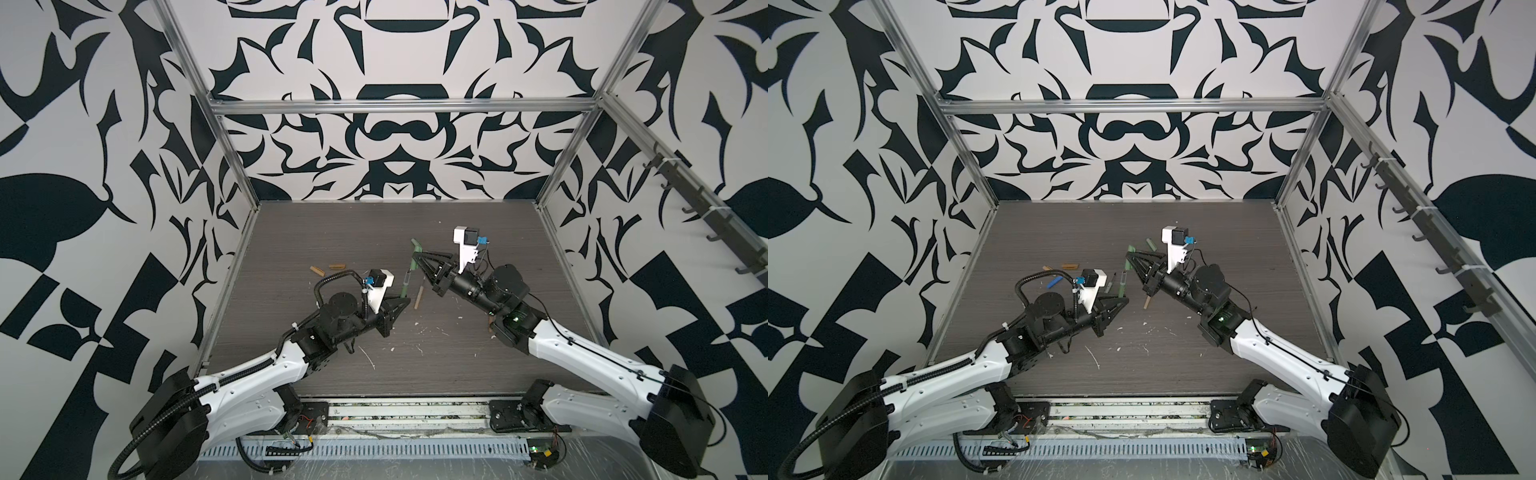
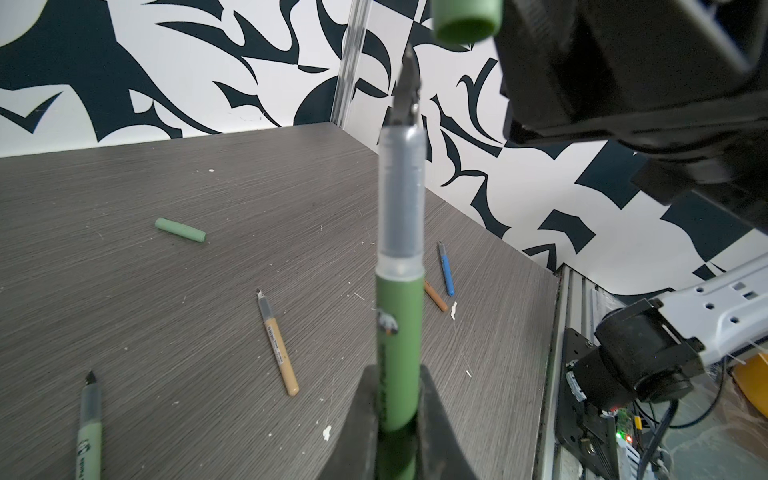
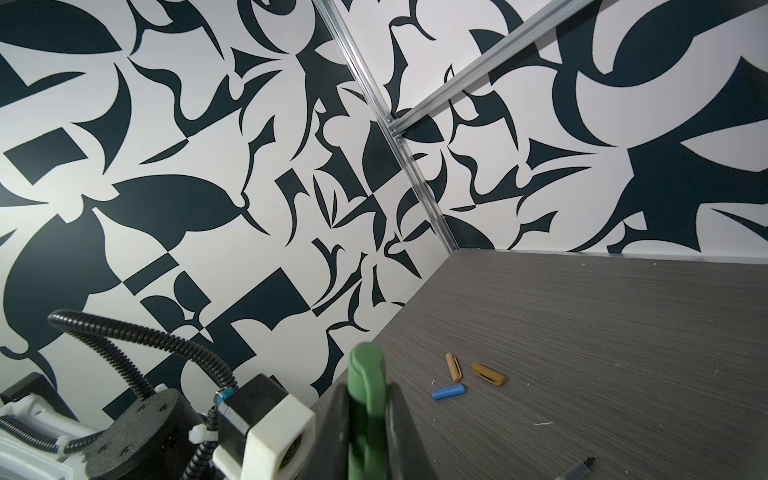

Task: Insert the pens into the pen caps
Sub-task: 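Swing the right gripper with the cap over the pen tip held by the left gripper, then lower the green cap onto the pen tip with the right gripper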

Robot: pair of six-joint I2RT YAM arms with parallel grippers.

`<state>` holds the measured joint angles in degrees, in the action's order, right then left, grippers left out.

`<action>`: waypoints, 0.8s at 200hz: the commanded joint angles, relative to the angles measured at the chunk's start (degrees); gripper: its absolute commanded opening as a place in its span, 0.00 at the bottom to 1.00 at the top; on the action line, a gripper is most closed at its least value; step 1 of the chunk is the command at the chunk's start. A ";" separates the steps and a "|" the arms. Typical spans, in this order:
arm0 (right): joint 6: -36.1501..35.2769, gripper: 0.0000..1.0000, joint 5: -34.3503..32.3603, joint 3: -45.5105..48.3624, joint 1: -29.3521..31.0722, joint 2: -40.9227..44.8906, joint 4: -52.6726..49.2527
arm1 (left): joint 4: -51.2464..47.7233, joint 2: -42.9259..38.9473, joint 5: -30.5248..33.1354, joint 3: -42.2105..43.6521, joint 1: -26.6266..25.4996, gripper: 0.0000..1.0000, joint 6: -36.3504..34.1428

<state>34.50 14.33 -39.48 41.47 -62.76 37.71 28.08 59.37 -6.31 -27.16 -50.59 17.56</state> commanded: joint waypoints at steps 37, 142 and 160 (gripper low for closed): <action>-1.20 0.06 -1.81 -1.12 0.33 0.46 3.94 | 0.73 -0.09 -1.29 -1.94 -0.13 0.00 0.07; -1.00 0.06 0.03 -1.61 0.28 -1.27 2.90 | 0.80 -0.41 -1.10 -1.58 -0.13 0.00 0.62; -0.25 0.06 1.03 -1.08 0.28 -1.40 2.89 | 1.49 -0.56 -0.85 -1.52 -0.13 0.00 1.26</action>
<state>34.11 13.63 -39.20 41.50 -64.34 38.37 28.05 59.37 -7.07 -27.16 -50.63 18.04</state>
